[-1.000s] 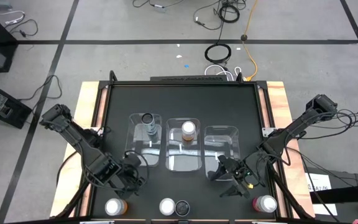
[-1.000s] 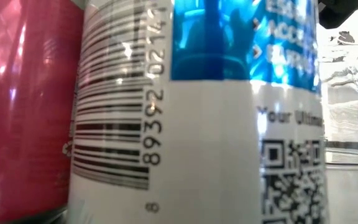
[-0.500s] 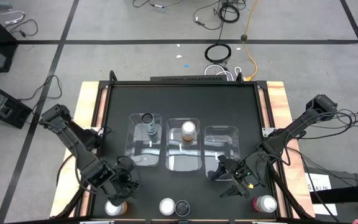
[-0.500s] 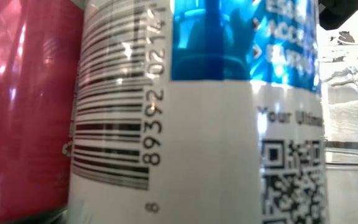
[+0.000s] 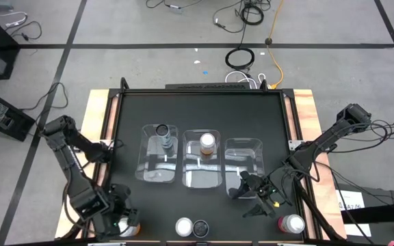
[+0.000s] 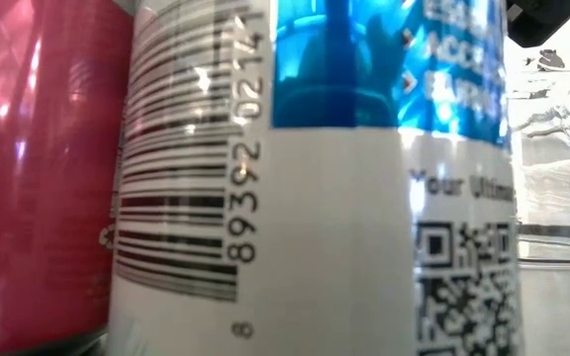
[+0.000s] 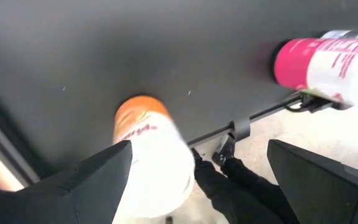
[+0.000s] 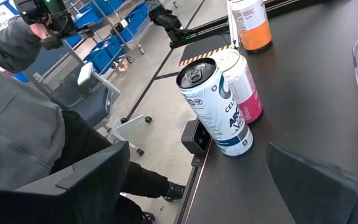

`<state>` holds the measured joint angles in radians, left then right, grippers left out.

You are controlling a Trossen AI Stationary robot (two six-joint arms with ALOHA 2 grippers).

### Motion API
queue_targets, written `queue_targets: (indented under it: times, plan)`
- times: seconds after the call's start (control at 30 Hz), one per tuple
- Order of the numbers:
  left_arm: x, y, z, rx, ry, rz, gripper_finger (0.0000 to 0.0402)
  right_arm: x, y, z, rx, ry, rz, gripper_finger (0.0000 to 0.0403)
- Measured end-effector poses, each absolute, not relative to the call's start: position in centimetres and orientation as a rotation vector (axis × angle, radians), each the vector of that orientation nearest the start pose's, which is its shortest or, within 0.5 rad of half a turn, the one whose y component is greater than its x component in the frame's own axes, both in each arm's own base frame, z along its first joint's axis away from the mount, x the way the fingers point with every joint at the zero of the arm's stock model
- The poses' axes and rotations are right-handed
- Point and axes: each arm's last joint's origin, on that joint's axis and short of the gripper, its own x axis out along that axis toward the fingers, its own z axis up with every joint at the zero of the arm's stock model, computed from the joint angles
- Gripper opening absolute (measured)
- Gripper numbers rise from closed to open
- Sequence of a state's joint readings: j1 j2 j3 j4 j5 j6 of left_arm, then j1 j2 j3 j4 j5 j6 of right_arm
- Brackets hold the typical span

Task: Sort soda cans
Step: Put the orange soda can into the middle transparent bin

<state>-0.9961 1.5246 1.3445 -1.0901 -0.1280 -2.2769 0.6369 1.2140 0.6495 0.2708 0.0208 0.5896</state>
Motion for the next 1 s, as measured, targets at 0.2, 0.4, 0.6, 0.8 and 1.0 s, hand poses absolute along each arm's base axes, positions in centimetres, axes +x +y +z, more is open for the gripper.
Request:
queue_targets:
  times: [0.2, 0.4, 0.6, 0.8, 1.0]
  plan:
    - [15.2, -25.0, 28.6, -1.258, 1.238, 0.761, 0.0381, 20.9, 15.4, 24.2, 0.47, 0.452, 0.508, 0.037]
    - [15.5, -25.8, 27.4, -1.23, 1.277, 0.793, 0.0381, 20.9, 15.4, 24.3, 0.471, 0.451, 0.507, 0.037]
    - [15.7, -26.8, 26.5, -1.228, 1.294, 0.775, 0.0381, 20.9, 15.4, 24.3, 0.471, 0.451, 0.507, 0.037]
    - [15.6, -27.5, 25.5, -1.193, 1.323, 0.793, 0.0381, 20.9, 15.4, 24.3, 0.471, 0.45, 0.504, 0.037]
    - [15.7, -28.0, 24.7, -1.131, 1.372, 0.779, 0.0381, 20.9, 15.4, 24.3, 0.471, 0.45, 0.504, 0.037]
